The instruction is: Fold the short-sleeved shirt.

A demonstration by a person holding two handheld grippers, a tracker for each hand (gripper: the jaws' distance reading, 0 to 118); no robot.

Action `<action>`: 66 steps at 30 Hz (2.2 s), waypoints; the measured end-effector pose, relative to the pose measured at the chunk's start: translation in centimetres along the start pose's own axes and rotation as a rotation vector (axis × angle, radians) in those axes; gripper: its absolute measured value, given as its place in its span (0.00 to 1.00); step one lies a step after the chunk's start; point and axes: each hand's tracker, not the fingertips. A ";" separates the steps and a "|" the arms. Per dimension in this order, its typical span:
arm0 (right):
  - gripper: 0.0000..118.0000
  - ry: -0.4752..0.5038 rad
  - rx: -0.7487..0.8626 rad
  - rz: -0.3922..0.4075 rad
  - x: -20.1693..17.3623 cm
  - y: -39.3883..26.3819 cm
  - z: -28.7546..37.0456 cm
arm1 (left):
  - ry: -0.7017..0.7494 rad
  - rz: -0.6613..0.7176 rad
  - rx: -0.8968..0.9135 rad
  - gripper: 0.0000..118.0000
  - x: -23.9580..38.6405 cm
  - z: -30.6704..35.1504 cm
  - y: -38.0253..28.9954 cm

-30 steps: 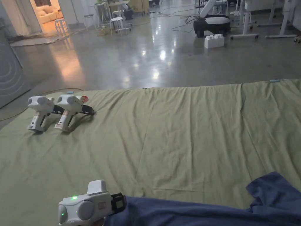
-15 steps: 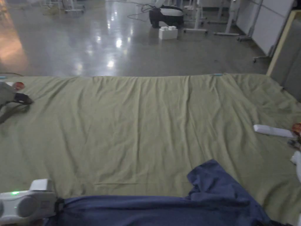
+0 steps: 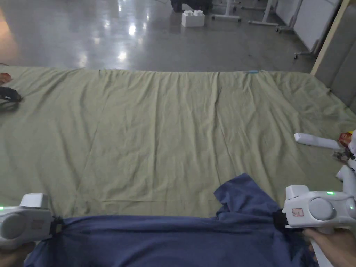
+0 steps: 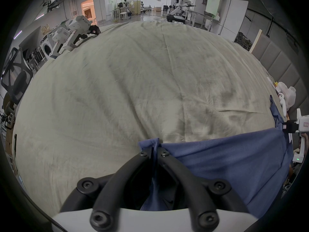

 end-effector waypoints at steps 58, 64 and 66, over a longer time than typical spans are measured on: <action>0.00 0.061 0.972 0.063 -10.4 -21.7 31.3 | -0.062 -0.253 1.043 0.00 7.6 37.2 -18.3; 0.00 0.095 0.959 0.044 -10.3 -22.0 31.1 | -0.080 -0.228 0.993 0.00 6.9 37.4 -18.0; 0.00 0.093 0.958 0.041 -10.3 -21.8 31.3 | -0.093 -0.214 0.989 0.00 6.4 37.5 -18.0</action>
